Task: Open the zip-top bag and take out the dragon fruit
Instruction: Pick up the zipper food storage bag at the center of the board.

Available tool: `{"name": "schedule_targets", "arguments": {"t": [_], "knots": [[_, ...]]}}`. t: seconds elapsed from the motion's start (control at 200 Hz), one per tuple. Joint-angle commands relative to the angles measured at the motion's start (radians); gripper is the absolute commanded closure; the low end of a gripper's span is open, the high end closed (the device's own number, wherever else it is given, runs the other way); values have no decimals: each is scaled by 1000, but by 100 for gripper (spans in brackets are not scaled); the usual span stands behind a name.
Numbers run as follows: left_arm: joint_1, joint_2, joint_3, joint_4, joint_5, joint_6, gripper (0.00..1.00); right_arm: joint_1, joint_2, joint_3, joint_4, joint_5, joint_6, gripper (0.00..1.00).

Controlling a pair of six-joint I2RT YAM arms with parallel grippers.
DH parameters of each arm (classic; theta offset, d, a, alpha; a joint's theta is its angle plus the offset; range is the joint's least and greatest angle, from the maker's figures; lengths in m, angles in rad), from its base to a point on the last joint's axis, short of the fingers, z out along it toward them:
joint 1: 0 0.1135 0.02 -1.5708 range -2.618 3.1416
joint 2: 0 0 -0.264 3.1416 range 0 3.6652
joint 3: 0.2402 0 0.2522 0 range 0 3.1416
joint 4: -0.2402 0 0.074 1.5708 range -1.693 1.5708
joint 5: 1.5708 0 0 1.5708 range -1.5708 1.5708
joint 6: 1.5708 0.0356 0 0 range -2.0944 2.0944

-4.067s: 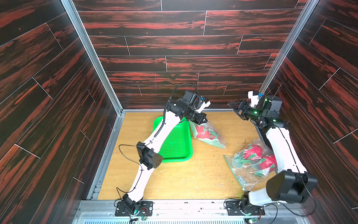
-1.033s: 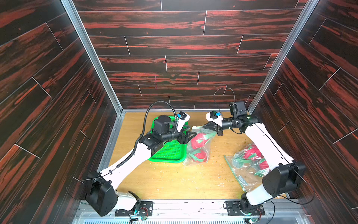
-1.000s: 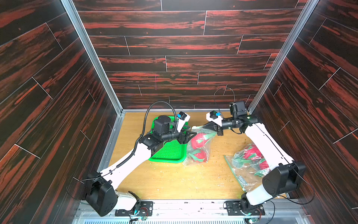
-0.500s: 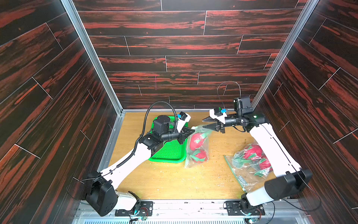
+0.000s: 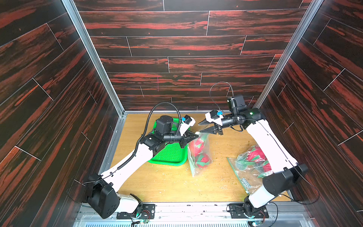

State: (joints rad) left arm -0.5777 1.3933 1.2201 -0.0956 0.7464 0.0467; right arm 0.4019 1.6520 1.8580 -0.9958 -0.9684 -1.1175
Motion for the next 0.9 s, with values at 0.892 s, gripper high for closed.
{"name": "schedule_targets", "arguments": {"t": [0.892], "knots": [[1, 6, 137, -37, 108, 104, 100, 20, 89, 70, -235, -34, -93, 69]]}}
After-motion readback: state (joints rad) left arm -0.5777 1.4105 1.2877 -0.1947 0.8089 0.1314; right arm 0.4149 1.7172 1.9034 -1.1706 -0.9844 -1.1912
